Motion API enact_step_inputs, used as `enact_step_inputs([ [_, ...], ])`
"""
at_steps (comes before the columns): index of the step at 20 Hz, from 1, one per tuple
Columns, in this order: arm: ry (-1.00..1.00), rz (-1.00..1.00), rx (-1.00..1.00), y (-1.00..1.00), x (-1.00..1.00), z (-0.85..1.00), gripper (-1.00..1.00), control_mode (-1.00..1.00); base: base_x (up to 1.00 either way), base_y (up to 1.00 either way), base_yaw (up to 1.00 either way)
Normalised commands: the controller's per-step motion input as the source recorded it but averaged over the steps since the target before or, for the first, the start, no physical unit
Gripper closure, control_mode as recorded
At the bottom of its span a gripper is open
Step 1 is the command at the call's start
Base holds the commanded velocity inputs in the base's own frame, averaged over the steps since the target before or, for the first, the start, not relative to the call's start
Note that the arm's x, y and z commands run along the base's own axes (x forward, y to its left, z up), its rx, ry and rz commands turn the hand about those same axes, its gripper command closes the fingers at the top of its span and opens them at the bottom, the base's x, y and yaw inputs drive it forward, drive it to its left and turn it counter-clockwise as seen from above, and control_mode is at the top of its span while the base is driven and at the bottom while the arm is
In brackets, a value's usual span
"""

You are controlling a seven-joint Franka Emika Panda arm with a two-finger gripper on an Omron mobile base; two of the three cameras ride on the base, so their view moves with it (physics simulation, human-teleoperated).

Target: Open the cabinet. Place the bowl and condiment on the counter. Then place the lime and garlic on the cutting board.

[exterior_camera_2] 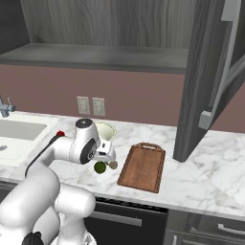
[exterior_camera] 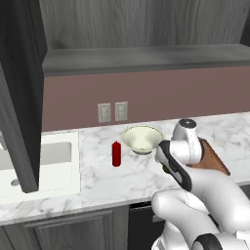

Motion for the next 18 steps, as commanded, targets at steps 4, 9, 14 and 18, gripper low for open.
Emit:
enact_step_inputs([
  [4,0.00,0.00,-0.03,0.04,0.00,-0.21,-1.00,-1.00,0.00,0.00,0.00],
  [9,0.00,0.00,-0.03,0.00,0.01,-0.26,-1.00,-1.00,0.00,0.00,0.00],
  [14,0.00,0.00,-0.01,0.00,0.00,-0.28,-1.00,-1.00,0.00,0.00,0.00],
  [18,0.00,0.00,-0.01,0.00,0.00,-0.28,-1.00,-1.00,0.00,0.00,0.00],
])
